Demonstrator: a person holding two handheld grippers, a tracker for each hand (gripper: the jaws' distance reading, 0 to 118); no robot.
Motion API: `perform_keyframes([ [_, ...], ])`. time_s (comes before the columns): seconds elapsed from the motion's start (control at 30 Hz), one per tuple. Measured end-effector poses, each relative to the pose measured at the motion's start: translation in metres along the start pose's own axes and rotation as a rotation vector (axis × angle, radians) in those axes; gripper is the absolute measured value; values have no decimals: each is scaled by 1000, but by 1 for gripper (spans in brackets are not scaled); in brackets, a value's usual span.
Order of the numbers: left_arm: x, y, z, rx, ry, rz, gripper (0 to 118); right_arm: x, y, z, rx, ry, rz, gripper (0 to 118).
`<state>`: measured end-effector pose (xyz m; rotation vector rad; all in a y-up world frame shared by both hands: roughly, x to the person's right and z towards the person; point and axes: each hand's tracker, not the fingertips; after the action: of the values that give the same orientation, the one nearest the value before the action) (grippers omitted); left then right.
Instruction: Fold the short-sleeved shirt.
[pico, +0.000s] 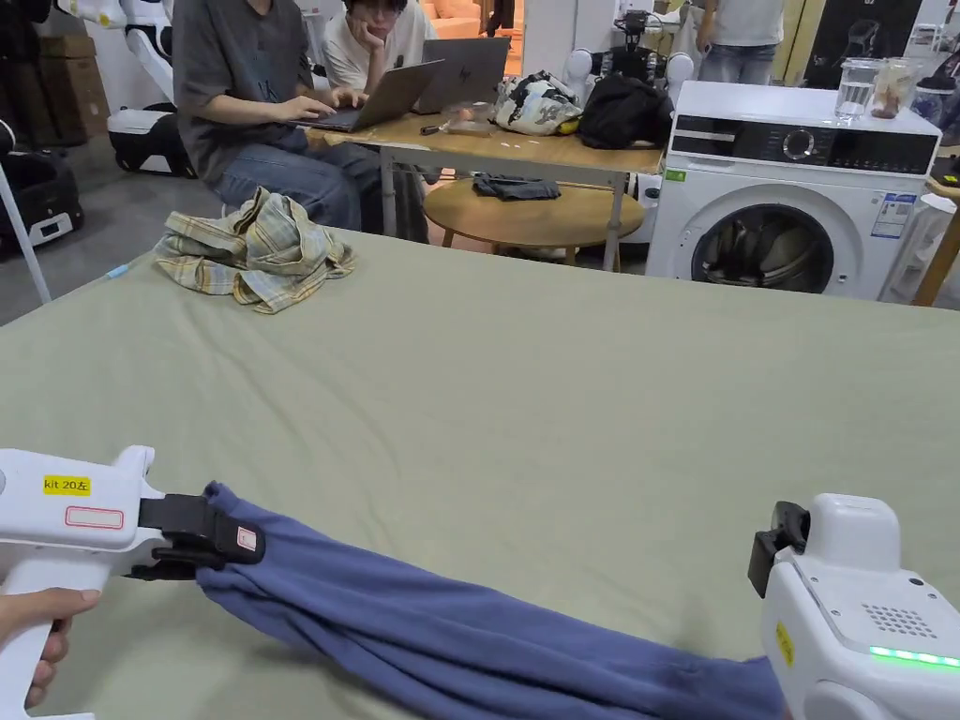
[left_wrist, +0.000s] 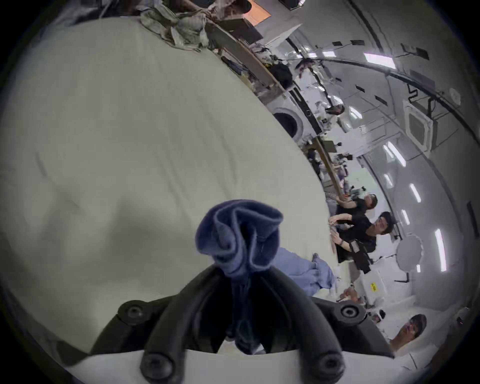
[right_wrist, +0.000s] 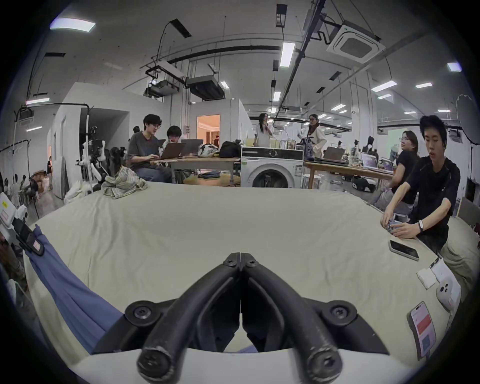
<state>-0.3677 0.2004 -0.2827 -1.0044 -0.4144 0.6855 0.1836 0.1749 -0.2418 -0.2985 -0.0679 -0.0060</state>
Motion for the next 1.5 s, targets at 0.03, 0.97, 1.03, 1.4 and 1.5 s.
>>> perform_keyframes([
  [0.03,0,-1,-2,2,6,0,5,0,0,0,-1,3,-2,0],
  [0.97,169,-85,-251,-387,73,-99,10,27,-10,15,-45,-32,-31,0],
  [1.03,166,-91,-262,-385,56,-81,11,29,-11,16,-51,-38,-34,0],
  [1.4,187,-85,-213,-364,-70,-124,43,32,-11,21,-57,-38,-24,0],
  [1.5,188,-79,-189,-308,-115,-182,26,33,-10,22,-57,-38,-31,0],
])
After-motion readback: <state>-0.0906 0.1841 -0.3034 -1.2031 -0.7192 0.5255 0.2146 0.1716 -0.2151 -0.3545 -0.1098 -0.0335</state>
